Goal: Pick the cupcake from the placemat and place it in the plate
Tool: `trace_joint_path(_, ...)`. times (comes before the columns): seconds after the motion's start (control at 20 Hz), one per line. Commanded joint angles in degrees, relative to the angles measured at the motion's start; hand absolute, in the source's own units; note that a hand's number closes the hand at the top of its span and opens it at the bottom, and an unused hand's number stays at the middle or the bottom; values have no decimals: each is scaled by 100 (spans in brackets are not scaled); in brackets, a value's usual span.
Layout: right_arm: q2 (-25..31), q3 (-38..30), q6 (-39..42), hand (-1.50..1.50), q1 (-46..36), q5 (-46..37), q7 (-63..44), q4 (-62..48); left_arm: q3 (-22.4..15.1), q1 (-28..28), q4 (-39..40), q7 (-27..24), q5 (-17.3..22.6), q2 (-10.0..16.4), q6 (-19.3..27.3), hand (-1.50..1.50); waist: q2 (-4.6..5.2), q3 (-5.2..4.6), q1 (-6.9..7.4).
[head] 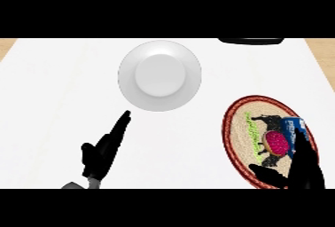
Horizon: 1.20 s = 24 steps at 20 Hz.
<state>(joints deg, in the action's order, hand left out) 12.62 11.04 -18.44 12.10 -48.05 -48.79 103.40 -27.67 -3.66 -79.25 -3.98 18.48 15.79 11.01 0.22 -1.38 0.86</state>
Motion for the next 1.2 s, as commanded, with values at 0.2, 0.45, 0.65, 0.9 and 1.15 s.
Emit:
trace_joint_path(0.2, 65, 12, 1287, -150, -395, -74, -1266, 355, 988, -204, 136, -465, -112, 886, 214, 0, -24, 123, 96)
trace_joint_path(0.45, -180, 26, 1351, -150, -743, -167, -1484, 143, 854, -90, 80, -589, -143, 899, 174, 0, -21, 134, 122)
trace_joint_path(0.65, -92, -15, 1495, -150, -620, -264, -1447, -29, 1122, -303, 326, -570, 124, 1004, -10, 0, -6, 130, 52)
trace_joint_path(0.9, -241, -113, 1509, -150, -780, -375, -1467, -349, 1026, -154, 168, -573, 78, 1117, 61, 0, -20, 139, 127)
trace_joint_path(1.15, -358, 41, 1686, 150, -717, -110, -988, -496, 987, -208, 225, -560, 127, 1068, 70, 0, -18, 145, 104)
